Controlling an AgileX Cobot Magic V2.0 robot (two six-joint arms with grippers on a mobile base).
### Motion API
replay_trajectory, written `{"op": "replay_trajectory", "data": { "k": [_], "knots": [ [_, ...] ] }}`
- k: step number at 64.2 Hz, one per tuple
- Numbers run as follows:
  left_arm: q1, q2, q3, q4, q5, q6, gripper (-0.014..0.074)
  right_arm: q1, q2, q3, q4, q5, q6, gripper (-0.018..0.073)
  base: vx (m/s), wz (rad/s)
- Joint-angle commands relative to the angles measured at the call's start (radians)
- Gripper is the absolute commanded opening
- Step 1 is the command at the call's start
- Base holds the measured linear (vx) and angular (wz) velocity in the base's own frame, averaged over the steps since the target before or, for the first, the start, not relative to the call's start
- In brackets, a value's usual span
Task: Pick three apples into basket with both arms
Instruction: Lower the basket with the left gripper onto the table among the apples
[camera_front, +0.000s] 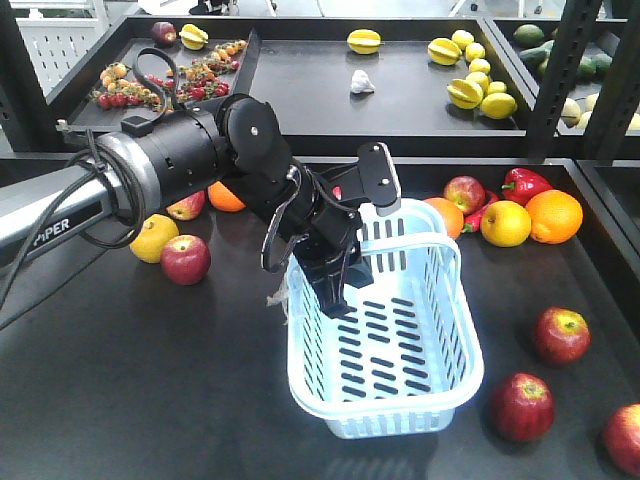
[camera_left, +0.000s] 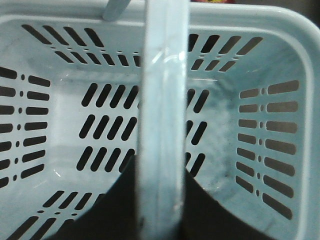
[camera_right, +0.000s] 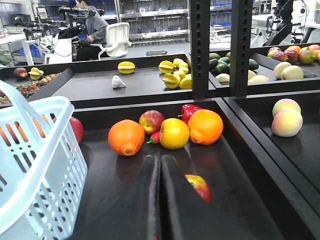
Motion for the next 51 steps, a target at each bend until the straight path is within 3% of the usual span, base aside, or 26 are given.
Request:
{"op": "replay_trajectory", "data": {
  "k": [1,17,39,51],
  "knots": [
    [-0.003,-0.064,-0.03,-0.037,-0.043,0.001,0.0003,-0.006,-0.008,0.009,-0.003,-0.075,-0.009,-0.0003,0.0,0.0],
    [-0.003,-0.064,-0.03,-0.04,0.004,-0.003,0.011,-0.006,-0.008,0.009,-0.003,-0.075,-0.009,-0.0003,0.0,0.0],
    [-0.003,-0.064,-0.03,-0.04,0.013,-0.008,0.0508,-0.006,-0.008,0.009,-0.003,-0.075,-0.009,-0.0003,0.0,0.0],
    [-0.003,-0.081,-0.03,-0.03,0.007,-0.046,0.0585,-0.006,-0.008,0.009,-0.003,-0.075,-0.009,-0.0003,0.0,0.0]
  ]
}}
